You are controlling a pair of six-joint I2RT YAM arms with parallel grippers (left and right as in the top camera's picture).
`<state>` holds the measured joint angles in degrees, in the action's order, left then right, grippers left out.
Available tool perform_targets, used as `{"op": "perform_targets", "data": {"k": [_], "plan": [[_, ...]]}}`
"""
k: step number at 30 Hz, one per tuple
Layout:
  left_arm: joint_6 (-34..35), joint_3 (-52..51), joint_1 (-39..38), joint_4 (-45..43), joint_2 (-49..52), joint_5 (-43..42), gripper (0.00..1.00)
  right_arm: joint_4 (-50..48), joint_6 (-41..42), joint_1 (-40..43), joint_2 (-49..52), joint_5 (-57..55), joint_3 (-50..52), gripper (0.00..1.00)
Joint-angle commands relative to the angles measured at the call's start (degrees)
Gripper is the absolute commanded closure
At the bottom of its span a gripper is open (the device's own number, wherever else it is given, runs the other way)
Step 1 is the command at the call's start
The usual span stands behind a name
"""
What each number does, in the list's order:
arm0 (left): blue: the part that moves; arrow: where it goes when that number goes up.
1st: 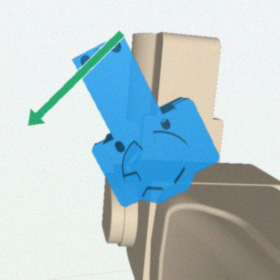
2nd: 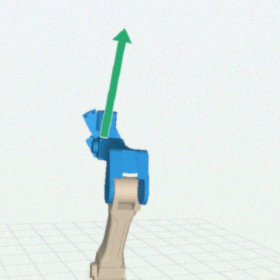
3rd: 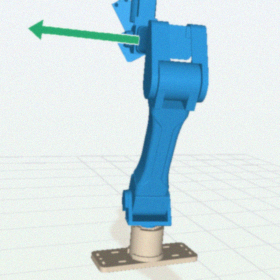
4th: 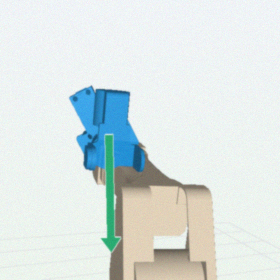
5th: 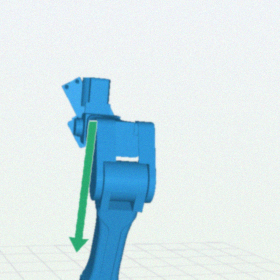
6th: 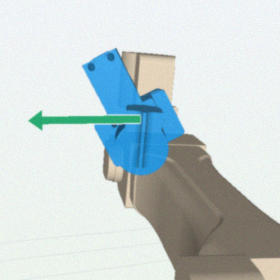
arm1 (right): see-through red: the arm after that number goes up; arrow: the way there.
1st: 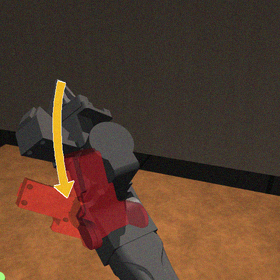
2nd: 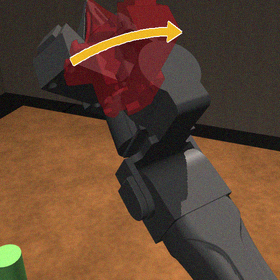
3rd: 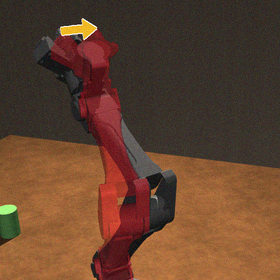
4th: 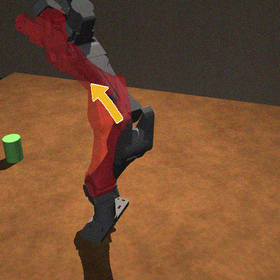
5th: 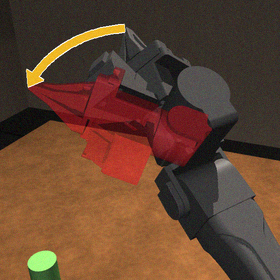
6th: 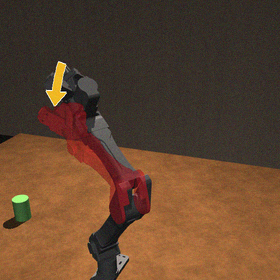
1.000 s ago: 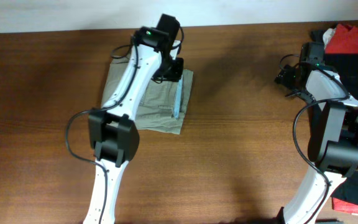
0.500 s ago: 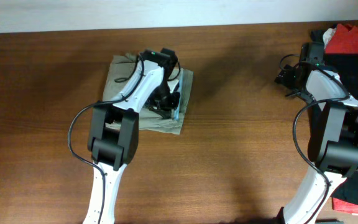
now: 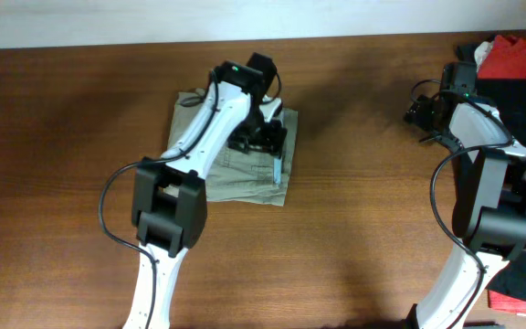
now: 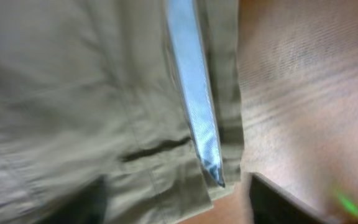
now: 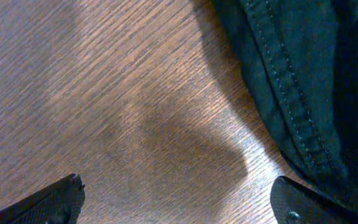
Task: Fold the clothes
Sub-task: 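Grasp the folded trousers' left edge with the left gripper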
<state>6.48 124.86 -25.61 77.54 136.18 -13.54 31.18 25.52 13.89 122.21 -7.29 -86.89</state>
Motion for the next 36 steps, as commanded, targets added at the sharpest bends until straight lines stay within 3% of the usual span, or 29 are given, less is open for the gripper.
{"op": "perform_targets", "data": {"k": [1, 2, 5, 9, 15, 23, 24, 27, 29, 32, 36], "plan": [[-0.2, 4.6, 5.1, 1.3, -2.0, 4.0, 0.01, -0.2, 0.5, 0.0, 0.3, -0.5, -0.7, 0.01], [-0.2, 4.6, 11.4, 1.4, -1.9, 8.6, 0.01, -0.2, 0.5, 0.0, 0.3, -0.5, -0.7, 0.01], [-0.2, 4.6, 17.1, 1.4, -1.9, 8.7, 0.01, -0.2, 0.5, 0.0, 0.3, -0.5, -0.7, 0.01], [-10.6, 3.8, 28.0, 1.7, -1.9, -4.0, 0.02, -0.2, 0.5, 0.0, 0.3, -0.5, -0.7, 0.01], [-16.9, -7.6, 32.9, -3.8, -1.9, -16.4, 0.02, -0.2, 0.5, 0.0, 0.3, -0.5, -0.7, 0.01], [-16.4, -23.7, 32.0, -18.0, -1.9, -20.5, 0.08, -0.2, 0.5, 0.0, 0.3, -0.5, -0.7, 0.01], [-16.4, -25.0, 32.0, -19.6, -1.9, -21.7, 0.11, -0.2, 0.5, 0.0, 0.3, -0.5, -0.7, 0.01], [-15.9, -25.6, 32.0, -21.8, -1.9, -22.6, 0.43, -0.2, 0.5, 0.0, 0.3, -0.5, -0.7, 0.01], [-8.5, -25.6, 32.1, -25.4, -1.9, -22.1, 0.56, -0.1, 0.5, 0.0, 0.3, -0.5, -0.7, 0.01], [-4.0, -25.6, 32.2, -30.5, -1.9, -22.0, 0.85, -0.2, 0.5, 0.0, 0.3, -0.5, -0.7, 0.01], [7.4, -25.6, 33.9, -35.6, -1.9, -12.2, 0.99, -0.2, 0.5, 0.0, 0.3, -0.5, -0.7, 0.01]]}}
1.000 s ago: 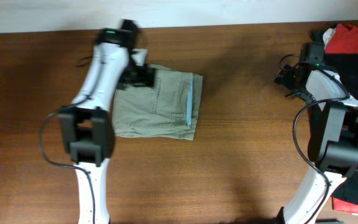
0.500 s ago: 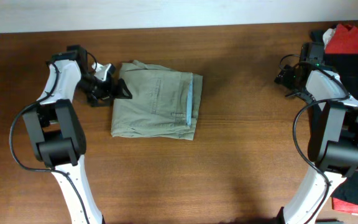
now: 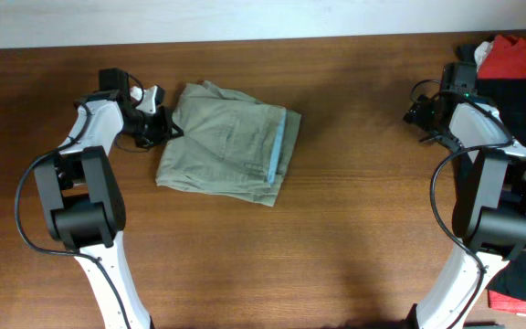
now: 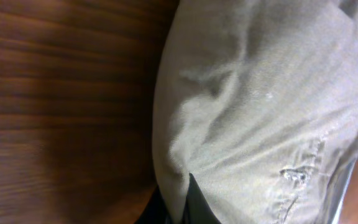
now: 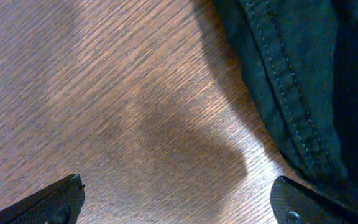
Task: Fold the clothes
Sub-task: 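Grasp the folded trousers' left edge with the left gripper, then drag the folded trousers to the table's back-left corner with the left gripper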
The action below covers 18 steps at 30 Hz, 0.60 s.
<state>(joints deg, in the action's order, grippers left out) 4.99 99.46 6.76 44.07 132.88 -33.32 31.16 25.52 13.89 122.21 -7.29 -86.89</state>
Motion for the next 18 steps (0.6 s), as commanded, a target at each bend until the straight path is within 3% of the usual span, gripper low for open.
{"op": "perform_targets", "data": {"k": [1, 6, 11, 14, 18], "plan": [[12.3, -0.2, 3.6, -4.1, 1.4, 9.1, 0.99, -0.1, 0.5, 0.0, 0.3, -0.5, -0.7, 0.01], [21.6, -0.2, 18.5, -8.1, 1.4, 15.3, 0.99, -0.1, 0.5, 0.0, 0.3, -0.5, -0.7, 0.01], [22.8, -0.2, 36.9, -8.9, 1.4, 17.0, 0.99, -0.1, 0.5, 0.0, 0.3, -0.5, -0.7, 0.01], [22.8, -0.2, 40.7, -6.5, 1.4, 12.6, 0.98, -0.1, 0.5, 0.0, 0.3, -0.5, -0.7, 0.01], [23.0, -0.4, 39.7, 1.2, 1.4, 11.1, 0.95, -0.1, 0.5, 0.0, 0.3, -0.5, -0.7, 0.01]]}}
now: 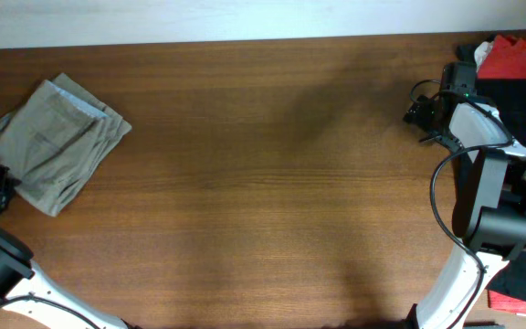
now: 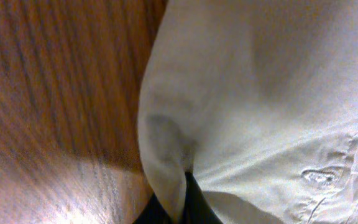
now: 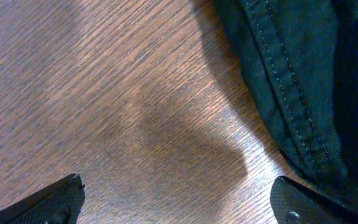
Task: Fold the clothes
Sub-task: 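Drag the folded trousers to the table's back-left corner with the left gripper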
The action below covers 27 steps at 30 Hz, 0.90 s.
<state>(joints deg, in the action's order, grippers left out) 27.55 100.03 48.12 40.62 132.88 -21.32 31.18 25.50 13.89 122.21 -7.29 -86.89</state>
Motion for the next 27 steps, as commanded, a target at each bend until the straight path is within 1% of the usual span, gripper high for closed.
{"op": "perform_targets", "data": {"k": [1, 2, 3, 6, 7, 9, 12, 17, 20, 21, 23, 26, 27], "plan": [[3.4, -1.9, -3.4, 6.3, 1.4, -2.5, 0.95, -0.2, 0.5, 0.0, 0.3, -0.5, -0.7, 0.01], [6.4, -3.1, -5.1, 6.2, 1.4, -3.4, 0.95, -0.2, 0.5, 0.0, 0.3, -0.5, -0.7, 0.01], [11.0, -4.6, -7.3, 5.4, 1.4, -3.3, 0.95, -0.2, 0.5, 0.0, 0.3, -0.5, -0.7, 0.01], [18.3, -9.0, -13.0, -2.9, 1.4, -3.3, 0.95, -0.2, 0.5, 0.0, 0.3, -0.5, -0.7, 0.02], [22.5, -10.4, -15.0, -6.6, 1.4, -3.3, 0.95, -0.2, 0.5, 0.0, 0.3, -0.5, -0.7, 0.01], [26.1, -11.1, -15.9, -12.2, 1.4, -1.2, 0.95, -0.2, 0.5, 0.0, 0.3, -0.5, -0.7, 0.01], [27.1, -11.1, -11.5, -13.2, 1.4, 1.1, 0.95, -0.2, 0.5, 0.0, 0.3, -0.5, -0.7, 0.01], [27.1, -11.2, 5.7, -12.7, 1.4, 1.6, 0.96, -0.2, 0.5, 0.0, 0.3, -0.5, -0.7, 0.01], [27.0, -11.2, 10.8, -11.5, 1.4, 1.6, 0.94, -0.2, 0.5, 0.0, 0.3, -0.5, -0.7, 0.01], [26.5, -11.2, 11.5, -11.0, 1.4, 1.4, 0.90, -0.2, 0.5, 0.0, 0.3, -0.5, -0.7, 0.01], [25.0, -11.2, 10.3, -11.2, 1.4, 0.5, 0.89, -0.2, 0.5, 0.0, 0.3, -0.5, -0.7, 0.01], [24.3, -11.2, 4.8, -11.9, 1.4, -0.3, 0.90, -0.2, 0.5, 0.0, 0.3, -0.5, -0.7, 0.01], [25.9, -11.2, 2.6, -11.9, 1.4, 0.9, 0.90, -0.2, 0.5, 0.0, 0.3, -0.5, -0.7, 0.01]]}}
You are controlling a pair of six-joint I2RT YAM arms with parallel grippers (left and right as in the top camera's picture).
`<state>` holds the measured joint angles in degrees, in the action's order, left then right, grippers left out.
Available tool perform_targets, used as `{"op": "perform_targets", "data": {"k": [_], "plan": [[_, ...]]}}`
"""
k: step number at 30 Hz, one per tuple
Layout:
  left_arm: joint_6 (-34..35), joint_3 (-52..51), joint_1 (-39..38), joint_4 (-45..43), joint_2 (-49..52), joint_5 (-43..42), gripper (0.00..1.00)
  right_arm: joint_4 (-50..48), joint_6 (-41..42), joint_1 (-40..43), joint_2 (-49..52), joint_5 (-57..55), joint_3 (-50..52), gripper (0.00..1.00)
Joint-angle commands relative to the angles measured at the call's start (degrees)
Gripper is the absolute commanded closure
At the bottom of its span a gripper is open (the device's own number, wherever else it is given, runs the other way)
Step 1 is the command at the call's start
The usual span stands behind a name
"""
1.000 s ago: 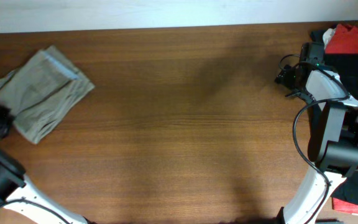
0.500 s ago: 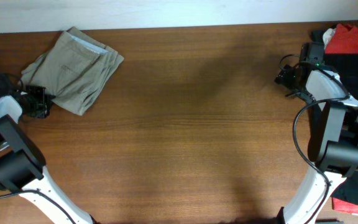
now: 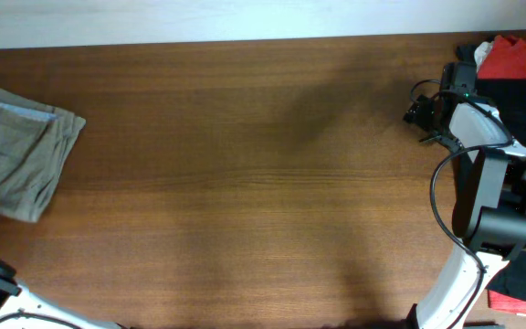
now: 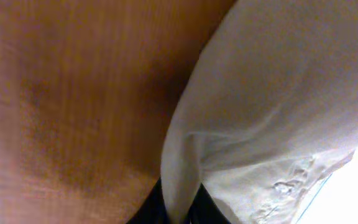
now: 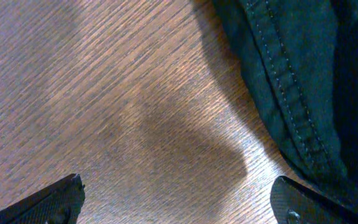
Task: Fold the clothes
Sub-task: 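Drag the folded trousers to the table's back-left corner with the left gripper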
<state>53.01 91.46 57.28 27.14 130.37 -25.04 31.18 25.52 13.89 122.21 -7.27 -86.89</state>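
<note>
The folded khaki garment (image 3: 18, 155) lies at the far left edge of the table. My left gripper (image 4: 180, 208) is shut on its near edge, a fold of the pale cloth (image 4: 272, 118) pinched between the dark fingers; in the overhead view that gripper barely shows at the frame's left border. My right gripper (image 5: 178, 202) hangs open over bare wood at the back right, beside a dark green garment (image 5: 291, 68). In the overhead view the right gripper (image 3: 420, 111) is at the edge of the clothes pile.
A pile of dark clothes (image 3: 519, 100) with a red piece (image 3: 511, 57) on top sits at the right edge of the table. The brown wooden table (image 3: 263, 183) stretches between the two arms.
The khaki garment has shifted further left and now lies at the table's left edge, still pinched by my left gripper. The right arm has not moved.
First my left gripper hovered over the folded khaki garment at the table's middle-left. Then it was at the garment's left side, shut on its edge. After that the garment lay near the left edge, and now at the very edge. The right gripper stayed open throughout.
</note>
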Motion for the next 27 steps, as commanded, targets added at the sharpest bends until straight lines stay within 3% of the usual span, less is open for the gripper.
{"op": "perform_targets", "data": {"k": [1, 4, 8, 13, 20, 27], "plan": [[1.4, -2.6, -8.2, 1.3, 3.9, 6.1, 0.90, -0.2, 0.5, 0.0, 0.3, -0.5, -0.7, 0.01], [1.4, -2.6, -15.4, -1.7, 3.9, 9.9, 0.89, -0.2, 0.5, 0.0, 0.3, -0.5, -0.7, 0.01], [1.4, -2.6, -19.4, -6.6, 3.9, 13.8, 0.87, -0.2, 0.5, 0.0, 0.3, -0.5, -0.7, 0.02], [-5.2, -2.6, -20.5, -15.3, 4.3, 15.8, 0.86, -0.2, 0.5, 0.0, 0.3, -0.5, -0.7, 0.01], [-11.2, -2.6, -20.5, -20.0, 5.3, 15.9, 0.86, -0.2, 0.5, 0.0, 0.3, -0.5, -0.7, 0.01], [-11.6, -2.6, -23.5, -25.0, 8.5, 15.9, 0.85, -0.2, 0.5, 0.0, 0.3, -0.5, -0.7, 0.01]]}}
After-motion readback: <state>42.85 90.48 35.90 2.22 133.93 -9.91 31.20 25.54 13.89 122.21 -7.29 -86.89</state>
